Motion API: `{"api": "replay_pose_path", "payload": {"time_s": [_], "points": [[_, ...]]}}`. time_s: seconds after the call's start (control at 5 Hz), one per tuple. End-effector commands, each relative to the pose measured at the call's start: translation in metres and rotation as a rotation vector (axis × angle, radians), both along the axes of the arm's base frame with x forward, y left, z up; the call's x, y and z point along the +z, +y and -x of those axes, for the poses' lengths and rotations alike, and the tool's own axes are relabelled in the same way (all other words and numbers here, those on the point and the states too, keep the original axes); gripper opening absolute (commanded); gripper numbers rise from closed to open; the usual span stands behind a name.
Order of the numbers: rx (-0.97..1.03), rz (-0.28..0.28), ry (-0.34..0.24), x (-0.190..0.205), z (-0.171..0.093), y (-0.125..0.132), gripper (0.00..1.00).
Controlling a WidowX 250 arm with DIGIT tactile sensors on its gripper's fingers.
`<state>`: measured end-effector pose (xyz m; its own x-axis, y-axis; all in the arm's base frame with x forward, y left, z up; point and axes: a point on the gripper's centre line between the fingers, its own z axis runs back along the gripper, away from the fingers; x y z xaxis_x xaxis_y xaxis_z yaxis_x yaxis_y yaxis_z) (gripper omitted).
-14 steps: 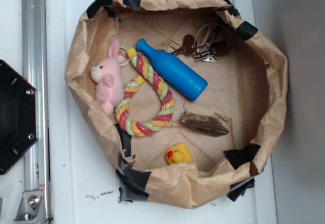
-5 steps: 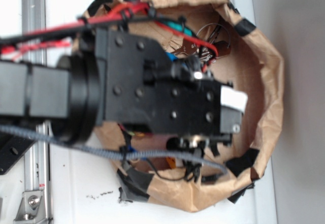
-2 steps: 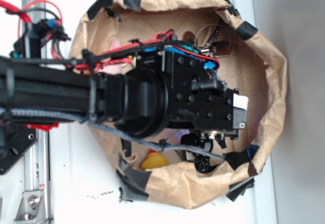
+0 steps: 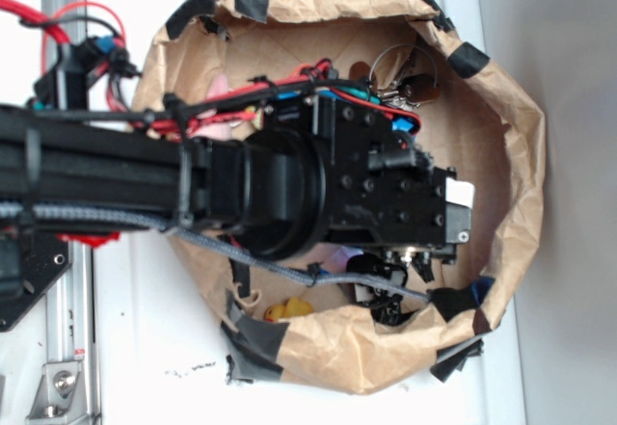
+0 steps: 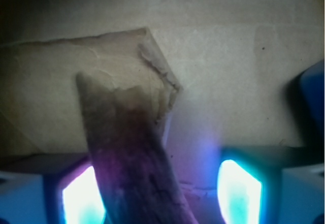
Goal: Grab the wood chip.
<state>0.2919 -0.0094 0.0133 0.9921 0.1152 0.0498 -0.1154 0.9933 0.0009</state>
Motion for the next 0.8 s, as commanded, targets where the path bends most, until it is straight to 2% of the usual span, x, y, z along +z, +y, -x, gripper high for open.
{"api": "replay_pose_path", "payload": {"time_s": [0.0,0.2,0.4,0.6], "points": [[0.026,-0.003,-0.038,0.009,0.001,0.015,0.0],[0.03,-0.021,-0.074,0.039,0.008,0.022,0.0],[0.089,0.032,-0.154,0.088,0.027,0.04,0.0],[0.108,0.051,-0.139,0.137,0.029,0.04,0.0]]}}
